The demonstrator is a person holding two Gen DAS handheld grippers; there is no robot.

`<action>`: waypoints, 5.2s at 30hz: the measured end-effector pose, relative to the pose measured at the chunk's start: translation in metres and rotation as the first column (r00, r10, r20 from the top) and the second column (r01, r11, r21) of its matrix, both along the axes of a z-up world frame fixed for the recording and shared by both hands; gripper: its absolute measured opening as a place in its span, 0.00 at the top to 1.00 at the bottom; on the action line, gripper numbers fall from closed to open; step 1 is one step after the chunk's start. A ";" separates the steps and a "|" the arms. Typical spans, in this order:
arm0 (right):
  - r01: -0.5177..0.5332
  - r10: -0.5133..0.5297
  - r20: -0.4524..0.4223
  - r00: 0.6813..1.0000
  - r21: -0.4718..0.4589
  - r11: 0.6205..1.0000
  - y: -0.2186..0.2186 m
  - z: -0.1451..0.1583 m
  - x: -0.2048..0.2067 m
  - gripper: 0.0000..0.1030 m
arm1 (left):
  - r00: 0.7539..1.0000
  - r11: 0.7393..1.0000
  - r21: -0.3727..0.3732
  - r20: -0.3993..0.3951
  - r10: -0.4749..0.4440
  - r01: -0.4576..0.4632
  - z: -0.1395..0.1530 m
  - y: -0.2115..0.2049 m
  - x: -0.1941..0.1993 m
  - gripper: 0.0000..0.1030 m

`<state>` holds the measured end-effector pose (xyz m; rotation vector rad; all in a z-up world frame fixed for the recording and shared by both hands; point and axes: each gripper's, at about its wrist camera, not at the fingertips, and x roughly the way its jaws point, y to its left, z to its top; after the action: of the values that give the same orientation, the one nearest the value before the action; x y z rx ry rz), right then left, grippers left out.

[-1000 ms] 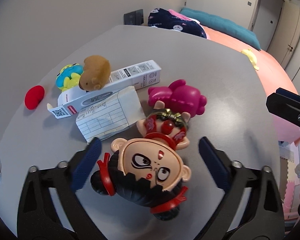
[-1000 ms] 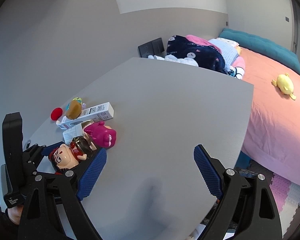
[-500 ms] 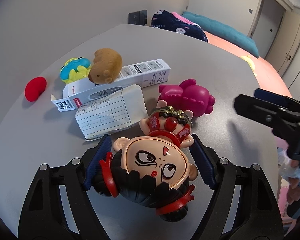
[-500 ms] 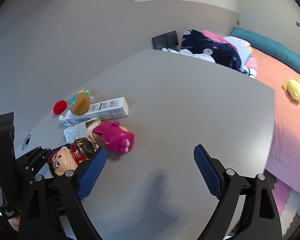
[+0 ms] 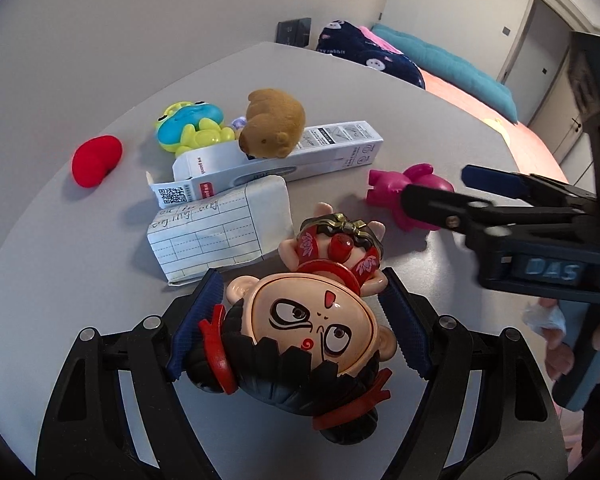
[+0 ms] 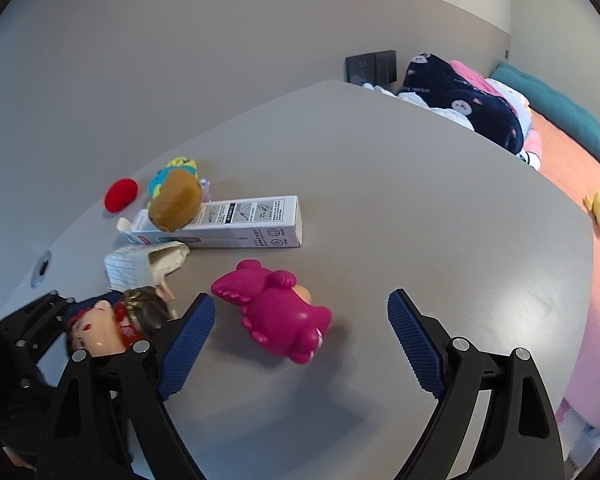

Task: Collect trash
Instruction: 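Grasp the black-haired doll with the left tool while the right tool grasps the pink plush, then carry the doll and pink plush with both tools over the trash bag, then open both tools to drop the doll and plush into the bag, then move both open tools back over the table toward the paper slip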

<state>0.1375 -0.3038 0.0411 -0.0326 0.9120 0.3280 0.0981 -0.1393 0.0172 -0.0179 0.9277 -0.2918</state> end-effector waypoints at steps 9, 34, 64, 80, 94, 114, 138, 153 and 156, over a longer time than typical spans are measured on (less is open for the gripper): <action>-0.024 0.024 -0.042 0.999 -0.008 1.000 0.007 -0.013 0.007 0.59 | 1.000 0.999 -0.045 -0.005 -0.028 0.027 0.000 0.007 0.000 0.25; 0.013 -0.011 -0.018 1.000 0.084 0.996 -0.028 0.014 -0.018 0.59 | 0.996 0.998 -0.043 0.080 -0.047 0.051 0.021 -0.014 -0.025 0.50; 0.154 -0.165 0.060 0.984 0.151 0.976 -0.158 0.052 -0.072 0.59 | 0.960 0.965 0.020 0.105 -0.261 0.260 0.043 -0.159 -0.048 0.50; 0.363 -0.373 0.040 0.927 0.156 0.919 -0.284 0.040 -0.119 0.59 | 0.898 0.901 0.041 0.070 -0.434 0.433 0.031 -0.284 -0.058 0.50; 0.495 -0.502 0.008 0.865 0.159 0.854 -0.361 0.025 -0.157 0.59 | 0.865 0.865 0.059 0.029 -0.501 0.499 0.013 -0.360 -0.057 0.50; 0.594 -0.594 -0.051 0.803 0.167 0.787 -0.422 -0.003 -0.187 0.59 | 0.810 0.807 0.077 -0.023 -0.586 0.586 -0.006 -0.424 -0.069 0.50; 0.632 -0.633 -0.039 0.773 0.130 0.764 -0.413 -0.006 -0.181 0.16 | 0.857 0.850 0.128 0.010 -0.516 0.510 -0.005 -0.403 -0.053 0.06; 0.516 -0.522 0.003 0.853 0.143 0.845 -0.338 0.014 -0.149 0.16 | 0.911 0.909 0.130 0.070 -0.406 0.395 0.020 -0.321 -0.043 0.06; 0.482 -0.488 0.006 0.873 0.146 0.864 -0.317 0.016 -0.140 0.16 | 0.921 0.919 0.144 0.083 -0.381 0.368 0.024 -0.299 -0.039 0.06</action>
<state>-0.0026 -0.6205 0.0566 0.3176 0.8207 -0.0816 0.0588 -0.4383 0.0417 0.2939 0.8343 -0.5848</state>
